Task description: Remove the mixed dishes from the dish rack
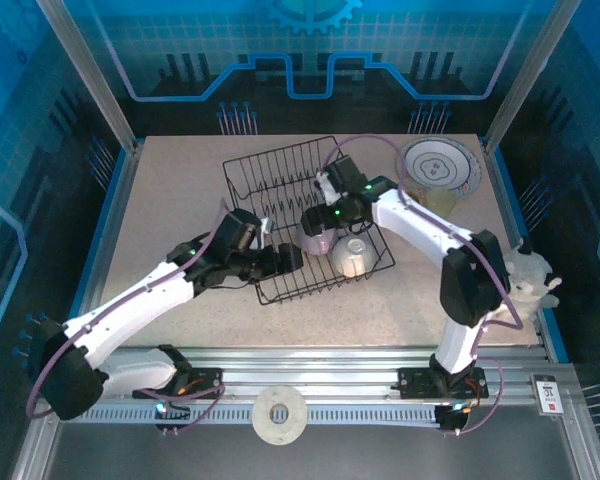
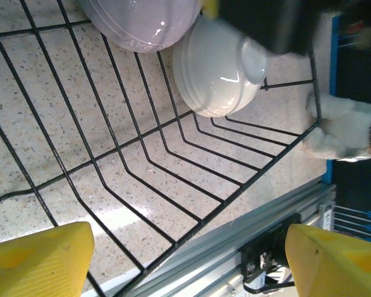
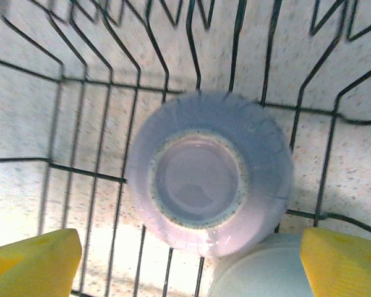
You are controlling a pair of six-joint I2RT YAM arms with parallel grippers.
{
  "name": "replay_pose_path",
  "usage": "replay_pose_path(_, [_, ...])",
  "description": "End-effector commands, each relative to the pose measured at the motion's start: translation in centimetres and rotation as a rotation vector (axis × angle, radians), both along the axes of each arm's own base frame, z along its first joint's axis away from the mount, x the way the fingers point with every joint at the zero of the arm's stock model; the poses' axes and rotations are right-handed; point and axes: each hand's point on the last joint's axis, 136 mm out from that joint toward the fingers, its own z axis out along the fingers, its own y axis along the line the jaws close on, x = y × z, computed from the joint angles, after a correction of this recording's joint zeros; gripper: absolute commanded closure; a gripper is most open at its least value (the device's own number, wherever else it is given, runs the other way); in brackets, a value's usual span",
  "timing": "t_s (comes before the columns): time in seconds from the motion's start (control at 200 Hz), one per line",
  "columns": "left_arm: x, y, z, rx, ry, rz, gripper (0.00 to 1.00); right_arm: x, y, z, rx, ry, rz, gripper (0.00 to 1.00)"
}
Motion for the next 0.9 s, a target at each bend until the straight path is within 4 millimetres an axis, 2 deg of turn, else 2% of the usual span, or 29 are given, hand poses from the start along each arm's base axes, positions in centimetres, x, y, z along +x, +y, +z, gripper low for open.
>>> replay_pose_path(0.0, [0.9,-0.2,-0.6,0.058,-0.014,0.023,0.23,0.2,-0.6,3.2,0.097,-0.038,-0.015,0.05])
replay_pose_path(0.07, [0.7,0.1,-1.7,0.108,-0.004,0.003,0.22,0.3,-1.3,3.3,0.092,-0.033,-0.017,0.05])
replay_pose_path(0.27, [0.5,1.5,-3.3,0.340,0.011,-0.165,0.22,0.7,-2.4,2.8,0.061,-0.011,0.003,0.05])
replay_pose_path(0.44, [0.0,2.1,-5.8,0.401,0.093,-0.234,0.22,0.9,-2.2,2.3,0.042,0.001,0.027,0.05])
replay_pose_path(0.59, [0.3,3.3,-7.3,0.415,0.135,-0.217,0.22,0.9,-1.8,1.4,0.050,0.026,0.041,0.05])
replay_pose_path(0.751, [1.5,6.0,-6.9,0.446,0.127,-0.168,0.23,0.7,-1.2,0.4,0.049,0.047,0.063,0.06])
replay_pose_path(0.896, [3.0,8.2,-6.3,0.424,0.128,-0.125,0.22,0.2,0.3,-0.7,0.055,0.072,0.092,0.06])
